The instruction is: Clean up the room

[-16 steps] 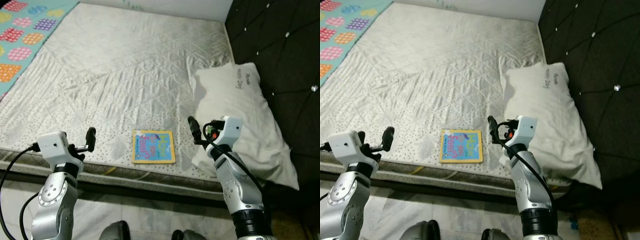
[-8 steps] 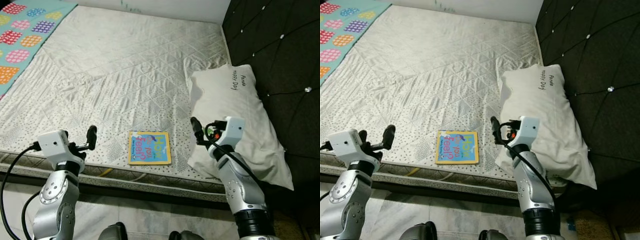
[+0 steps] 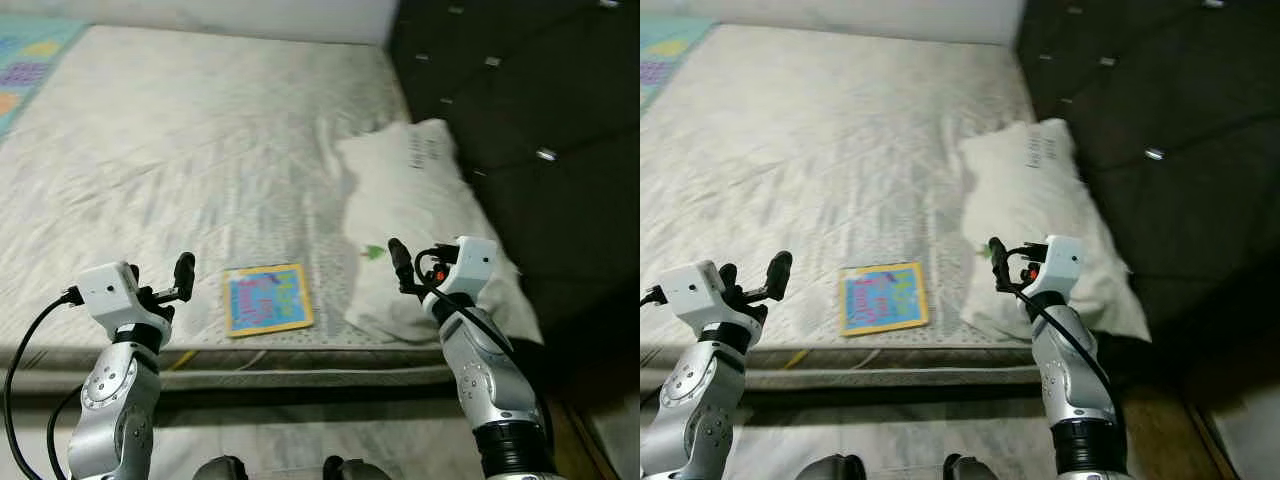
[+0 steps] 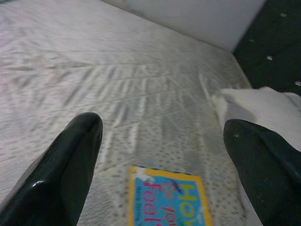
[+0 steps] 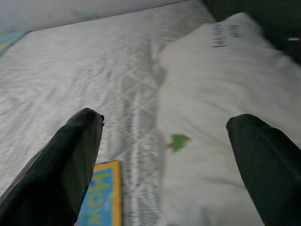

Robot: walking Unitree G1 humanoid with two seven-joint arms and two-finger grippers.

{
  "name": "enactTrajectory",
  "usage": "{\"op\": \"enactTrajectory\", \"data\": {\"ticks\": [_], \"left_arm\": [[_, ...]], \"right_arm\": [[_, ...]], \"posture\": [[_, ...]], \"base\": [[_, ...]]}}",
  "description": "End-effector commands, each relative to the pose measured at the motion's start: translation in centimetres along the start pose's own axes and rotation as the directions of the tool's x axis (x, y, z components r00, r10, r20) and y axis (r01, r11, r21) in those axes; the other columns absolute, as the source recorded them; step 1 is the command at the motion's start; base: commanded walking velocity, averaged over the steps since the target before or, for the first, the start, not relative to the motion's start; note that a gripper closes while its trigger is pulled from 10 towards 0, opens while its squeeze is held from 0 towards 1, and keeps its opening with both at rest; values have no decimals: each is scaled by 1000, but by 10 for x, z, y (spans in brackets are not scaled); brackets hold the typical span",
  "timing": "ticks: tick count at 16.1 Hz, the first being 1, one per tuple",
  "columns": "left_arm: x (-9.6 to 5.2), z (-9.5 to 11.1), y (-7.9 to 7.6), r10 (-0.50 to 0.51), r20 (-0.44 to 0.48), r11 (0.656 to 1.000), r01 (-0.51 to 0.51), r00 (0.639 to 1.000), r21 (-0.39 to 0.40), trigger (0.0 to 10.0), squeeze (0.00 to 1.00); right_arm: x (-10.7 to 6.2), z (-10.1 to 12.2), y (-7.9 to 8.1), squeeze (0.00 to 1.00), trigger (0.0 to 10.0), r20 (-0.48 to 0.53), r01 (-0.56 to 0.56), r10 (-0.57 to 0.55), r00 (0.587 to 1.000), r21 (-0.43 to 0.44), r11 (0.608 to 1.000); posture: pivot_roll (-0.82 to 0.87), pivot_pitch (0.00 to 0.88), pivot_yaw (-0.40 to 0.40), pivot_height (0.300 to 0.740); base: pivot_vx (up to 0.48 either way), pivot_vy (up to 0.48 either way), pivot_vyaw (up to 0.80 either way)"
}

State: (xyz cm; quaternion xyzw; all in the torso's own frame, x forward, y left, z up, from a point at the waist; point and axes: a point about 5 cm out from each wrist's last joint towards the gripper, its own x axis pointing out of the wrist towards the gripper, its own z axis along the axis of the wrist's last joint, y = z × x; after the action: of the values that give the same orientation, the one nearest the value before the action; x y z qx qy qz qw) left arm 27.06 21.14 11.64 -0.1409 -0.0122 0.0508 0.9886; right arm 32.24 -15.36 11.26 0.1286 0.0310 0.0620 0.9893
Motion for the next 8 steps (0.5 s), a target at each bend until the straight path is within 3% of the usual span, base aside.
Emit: {"op": "enactTrajectory", "data": {"ticks": [1, 6, 8], "left_arm": [[-1, -2, 1, 9, -13, 1000, -9, 1000, 2, 10000, 0], [-1, -3, -3, 0, -15, 1000, 0, 1000, -4, 10000, 0], [-1, -3, -3, 0, -17, 1000, 0, 1000, -2, 10000, 0]], "right_arm": [[-3, -6, -7, 0, 10000, -27, 27, -27, 999, 0, 1000], [-4, -6, -7, 0, 10000, -29, 27, -27, 999, -8, 1000], [-4, -7, -8, 0, 10000, -31, 31, -31, 999, -11, 999]], "posture": [[-1, 151, -89, 740], [-1, 152, -90, 740], [-1, 151, -88, 740]], "base": [[0, 319, -800], [0, 49, -89], [0, 407, 0]]}}
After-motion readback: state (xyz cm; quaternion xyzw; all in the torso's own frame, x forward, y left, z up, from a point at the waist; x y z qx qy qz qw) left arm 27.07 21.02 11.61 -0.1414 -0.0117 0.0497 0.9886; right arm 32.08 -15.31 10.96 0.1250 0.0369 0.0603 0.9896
